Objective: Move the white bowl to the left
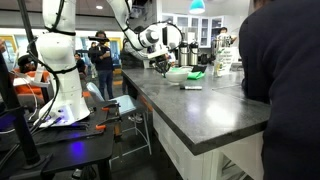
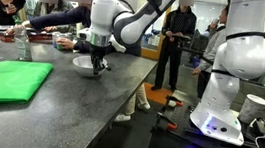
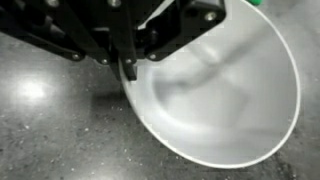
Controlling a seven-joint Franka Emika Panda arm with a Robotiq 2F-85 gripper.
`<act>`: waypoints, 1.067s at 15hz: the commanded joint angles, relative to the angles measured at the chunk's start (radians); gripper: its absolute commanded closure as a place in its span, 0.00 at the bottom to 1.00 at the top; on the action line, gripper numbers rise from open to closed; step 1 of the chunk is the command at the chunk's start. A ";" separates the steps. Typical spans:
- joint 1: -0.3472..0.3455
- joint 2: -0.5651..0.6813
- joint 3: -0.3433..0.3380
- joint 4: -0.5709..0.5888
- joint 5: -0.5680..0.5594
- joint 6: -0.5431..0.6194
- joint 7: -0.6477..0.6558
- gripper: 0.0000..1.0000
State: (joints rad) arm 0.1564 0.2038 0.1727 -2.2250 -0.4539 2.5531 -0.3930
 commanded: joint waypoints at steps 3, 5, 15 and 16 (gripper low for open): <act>0.004 0.038 -0.001 0.046 -0.014 0.004 -0.035 0.53; -0.003 0.037 0.002 0.052 0.003 -0.007 -0.062 0.39; -0.028 -0.072 0.016 0.067 0.196 -0.226 -0.173 0.00; -0.031 -0.083 0.014 0.080 0.239 -0.260 -0.189 0.00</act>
State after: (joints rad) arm 0.1470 0.1586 0.1726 -2.1597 -0.3124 2.3743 -0.5094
